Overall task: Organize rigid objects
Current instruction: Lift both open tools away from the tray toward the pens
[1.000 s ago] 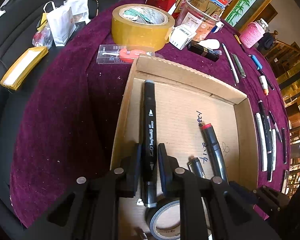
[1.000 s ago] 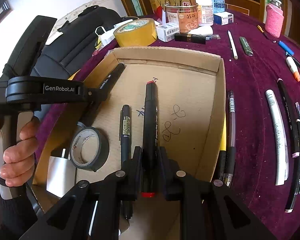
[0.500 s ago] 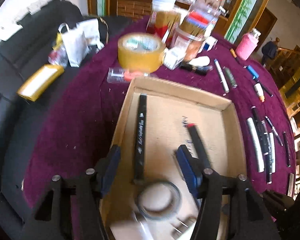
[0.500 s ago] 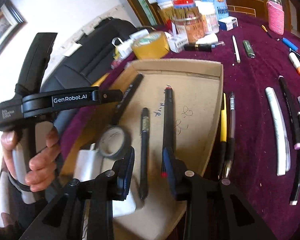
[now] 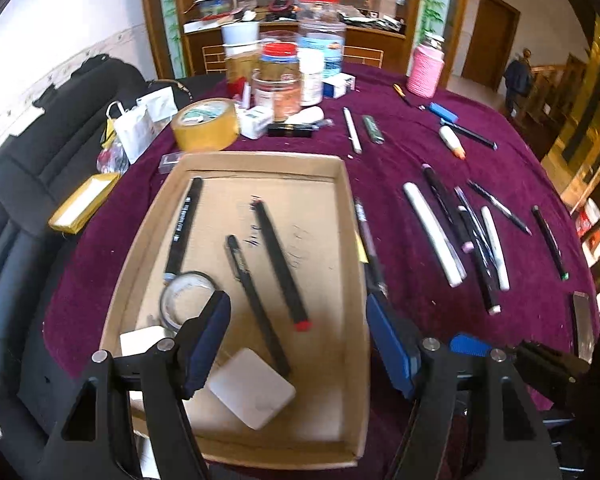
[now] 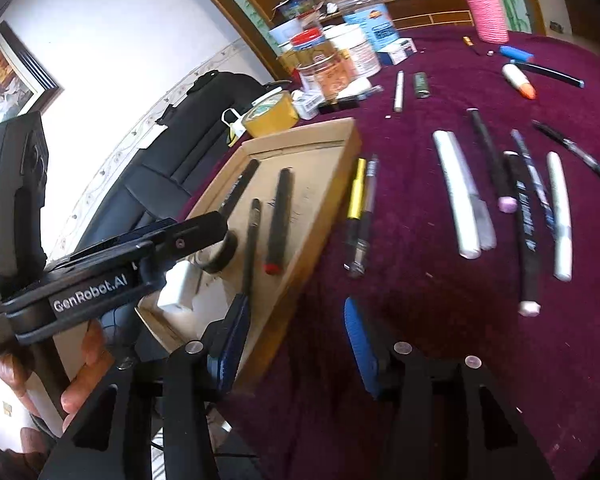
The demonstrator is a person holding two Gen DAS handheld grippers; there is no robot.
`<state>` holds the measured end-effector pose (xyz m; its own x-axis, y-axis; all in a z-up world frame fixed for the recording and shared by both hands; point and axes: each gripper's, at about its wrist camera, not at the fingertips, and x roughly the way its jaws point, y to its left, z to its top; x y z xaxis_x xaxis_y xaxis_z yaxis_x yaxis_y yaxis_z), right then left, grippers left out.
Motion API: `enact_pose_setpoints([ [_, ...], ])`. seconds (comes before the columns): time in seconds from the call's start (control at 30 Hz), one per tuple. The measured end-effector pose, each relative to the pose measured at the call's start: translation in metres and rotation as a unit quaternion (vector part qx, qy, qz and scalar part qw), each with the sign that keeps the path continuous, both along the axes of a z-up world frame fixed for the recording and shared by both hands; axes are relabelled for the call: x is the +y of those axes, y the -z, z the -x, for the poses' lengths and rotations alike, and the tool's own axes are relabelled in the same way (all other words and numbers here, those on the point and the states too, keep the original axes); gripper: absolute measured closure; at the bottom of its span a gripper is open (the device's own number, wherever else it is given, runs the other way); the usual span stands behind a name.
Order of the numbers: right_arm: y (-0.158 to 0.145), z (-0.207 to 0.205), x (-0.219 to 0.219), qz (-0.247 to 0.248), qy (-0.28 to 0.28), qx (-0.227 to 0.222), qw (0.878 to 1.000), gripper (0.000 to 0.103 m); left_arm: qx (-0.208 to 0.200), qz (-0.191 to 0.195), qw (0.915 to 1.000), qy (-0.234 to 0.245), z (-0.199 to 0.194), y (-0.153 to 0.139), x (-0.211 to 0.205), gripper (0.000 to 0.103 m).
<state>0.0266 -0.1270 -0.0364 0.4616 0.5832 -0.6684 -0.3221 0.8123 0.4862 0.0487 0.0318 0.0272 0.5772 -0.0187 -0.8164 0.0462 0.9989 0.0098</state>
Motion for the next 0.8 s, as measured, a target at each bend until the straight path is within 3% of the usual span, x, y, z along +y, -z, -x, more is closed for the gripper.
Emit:
enact_pose_setpoints([
  [0.37,0.004,0.031,-0.04,-0.002,0.026,-0.012,1.0,0.039,0.002,-0.016,0.9996,0.024,0.025,0.0,-0.045,0.034],
  [0.6,0.003,0.036,-0.066,-0.008,0.054,-0.016,0.998,0.038,0.004,0.028,0.9992,0.027,0.033,-0.001,-0.045,0.034],
  [0.8,0.009,0.032,-0.086,-0.036,0.067,-0.002,0.997,0.039,0.012,0.035,0.9985,0.041,0.032,0.002,-0.051,0.034],
])
